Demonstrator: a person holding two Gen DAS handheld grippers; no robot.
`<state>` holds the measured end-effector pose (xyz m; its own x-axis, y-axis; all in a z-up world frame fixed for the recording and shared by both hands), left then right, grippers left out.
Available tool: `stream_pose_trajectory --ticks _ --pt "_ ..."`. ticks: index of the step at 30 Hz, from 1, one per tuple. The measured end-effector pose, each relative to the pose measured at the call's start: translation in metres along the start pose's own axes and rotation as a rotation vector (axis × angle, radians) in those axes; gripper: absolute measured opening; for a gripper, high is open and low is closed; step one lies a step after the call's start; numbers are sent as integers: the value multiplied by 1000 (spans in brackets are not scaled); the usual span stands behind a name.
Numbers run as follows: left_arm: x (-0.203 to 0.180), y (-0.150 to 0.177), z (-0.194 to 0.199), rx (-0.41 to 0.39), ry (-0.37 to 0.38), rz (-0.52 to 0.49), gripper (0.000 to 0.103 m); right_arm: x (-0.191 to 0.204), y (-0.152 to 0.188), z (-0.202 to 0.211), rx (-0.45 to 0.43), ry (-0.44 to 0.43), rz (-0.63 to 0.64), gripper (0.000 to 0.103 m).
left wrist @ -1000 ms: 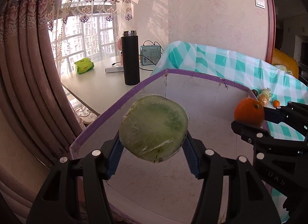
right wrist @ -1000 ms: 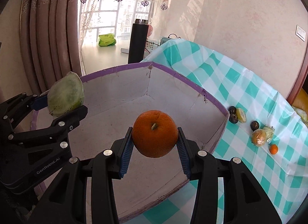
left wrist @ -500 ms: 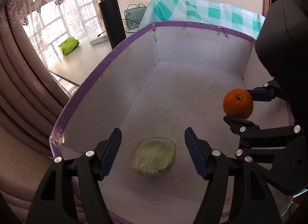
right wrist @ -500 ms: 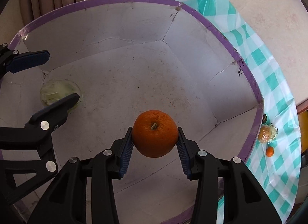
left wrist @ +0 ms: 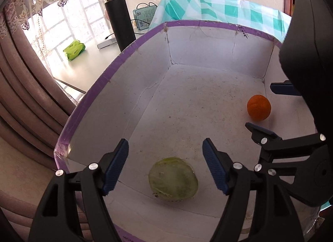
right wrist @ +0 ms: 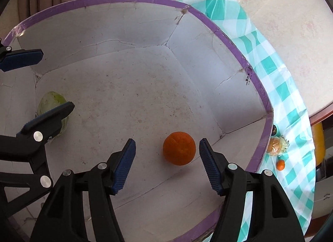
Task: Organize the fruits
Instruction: 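Open the left gripper to drop the cabbage while the right gripper releases the orange, then move both grippers back over the remaining fruits on the cloth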
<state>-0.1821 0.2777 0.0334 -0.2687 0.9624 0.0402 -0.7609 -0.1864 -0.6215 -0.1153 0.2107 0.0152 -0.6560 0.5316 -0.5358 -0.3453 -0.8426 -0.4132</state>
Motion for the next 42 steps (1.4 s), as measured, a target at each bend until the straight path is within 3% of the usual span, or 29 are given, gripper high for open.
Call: stream_pose_trajectory --ticks 1,3,6,8,13,16,19,24,30,33,36,42 --pt "4 -1 2 -6 -38 13 85 -1 -1 1 -8 2 -8 63" --pt "11 -5 10 -42 -73 27 90 -3 -2 4 -31 -6 -33 70" --pt "15 -14 30 -129 -37 62 91 -9 -3 14 -90 -22 -74 76" --pt "14 -20 48 -204 -34 75 101 -17 -4 23 -143 -8 -112 76" --pt "-15 -43 101 -400 -62 16 101 -65 7 54 -309 2 -285 79" --pt "-46 -53 127 -514 -16 -27 101 -106 31 67 -394 -27 -439 86" --pt "-86 -60 138 -566 57 -63 101 -142 64 68 -411 -33 -560 86" --pt "-176 -63 122 -511 228 -195 101 -190 136 42 -317 54 -714 86" --pt "-268 -64 61 -414 337 -314 101 -235 227 -13 -137 169 -880 86" --pt "-297 -72 12 -310 402 -275 101 -256 257 -36 -65 230 -904 86" --pt "-315 -81 -38 -221 416 -229 101 -279 283 -57 4 271 -958 86" --pt "-333 -109 -108 -175 403 -131 101 -311 297 -105 75 198 -1034 85"
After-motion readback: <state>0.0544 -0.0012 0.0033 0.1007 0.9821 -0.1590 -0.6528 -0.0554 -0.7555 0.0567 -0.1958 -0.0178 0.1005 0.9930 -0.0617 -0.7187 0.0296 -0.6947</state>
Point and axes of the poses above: each gripper's, at about its wrist camera, not at the fingertips, and z roughly against the way its jaws point, x to its left, y to its underside, the point moved 5 cm from there along -z, roughly the way its jaws point, and after that the axes turned 10 degrees about y, right-handed, at the moved point
